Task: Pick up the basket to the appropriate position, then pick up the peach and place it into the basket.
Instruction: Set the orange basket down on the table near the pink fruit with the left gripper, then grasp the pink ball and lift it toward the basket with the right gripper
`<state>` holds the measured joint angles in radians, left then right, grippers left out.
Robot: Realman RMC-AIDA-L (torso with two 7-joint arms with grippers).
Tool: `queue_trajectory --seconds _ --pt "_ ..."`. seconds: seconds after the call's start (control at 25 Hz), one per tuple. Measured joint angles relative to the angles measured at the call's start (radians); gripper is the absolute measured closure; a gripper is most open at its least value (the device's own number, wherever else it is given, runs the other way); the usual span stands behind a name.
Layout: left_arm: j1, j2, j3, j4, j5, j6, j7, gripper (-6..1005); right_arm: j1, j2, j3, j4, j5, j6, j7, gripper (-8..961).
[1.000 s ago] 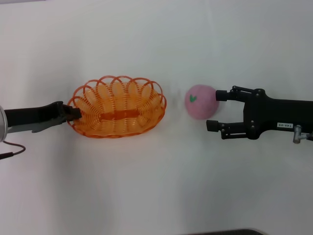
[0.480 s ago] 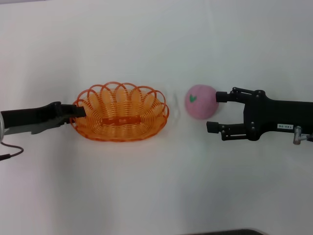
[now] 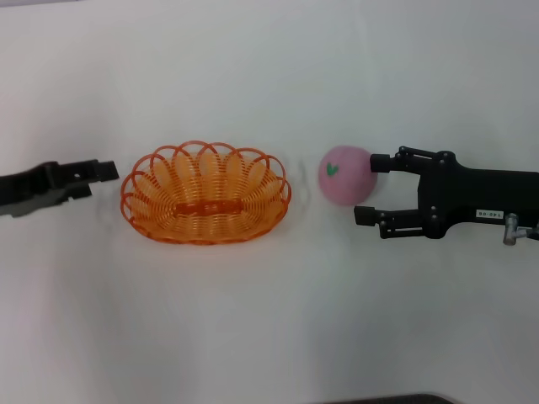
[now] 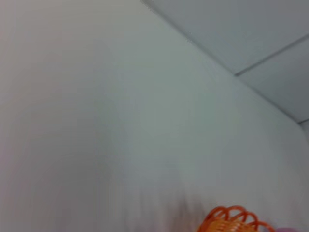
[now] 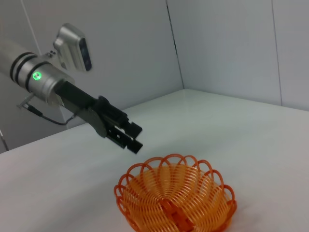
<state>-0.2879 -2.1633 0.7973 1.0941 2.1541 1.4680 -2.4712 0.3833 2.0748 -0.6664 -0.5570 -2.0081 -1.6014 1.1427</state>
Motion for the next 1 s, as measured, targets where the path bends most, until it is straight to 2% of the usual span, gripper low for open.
queue_trajectory --seconds 0.16,0.28,0.44,0.68,1.0 --pt "-0.012 0.004 -0.112 0.0 -0.038 0.09 0.201 311 0.002 0.0 0.003 0.0 0.0 0.0 0.003 13" --pt "-0.013 0.008 -0.158 0.005 -0.069 0.169 0.364 313 0.004 -0.001 0.003 0.0 0.0 -0.001 0.007 13" --pt "-0.016 0.013 -0.159 -0.01 -0.071 0.252 0.548 316 0.007 -0.003 0.004 0.0 0.0 -0.002 0.009 14" --pt "-0.002 0.004 -0.145 -0.07 -0.067 0.383 0.856 321 0.013 -0.004 -0.002 0.0 0.0 -0.002 0.01 14" --pt "0.031 -0.003 -0.143 -0.182 -0.026 0.388 1.072 327 0.007 -0.006 -0.004 -0.01 -0.002 -0.003 0.01 14"
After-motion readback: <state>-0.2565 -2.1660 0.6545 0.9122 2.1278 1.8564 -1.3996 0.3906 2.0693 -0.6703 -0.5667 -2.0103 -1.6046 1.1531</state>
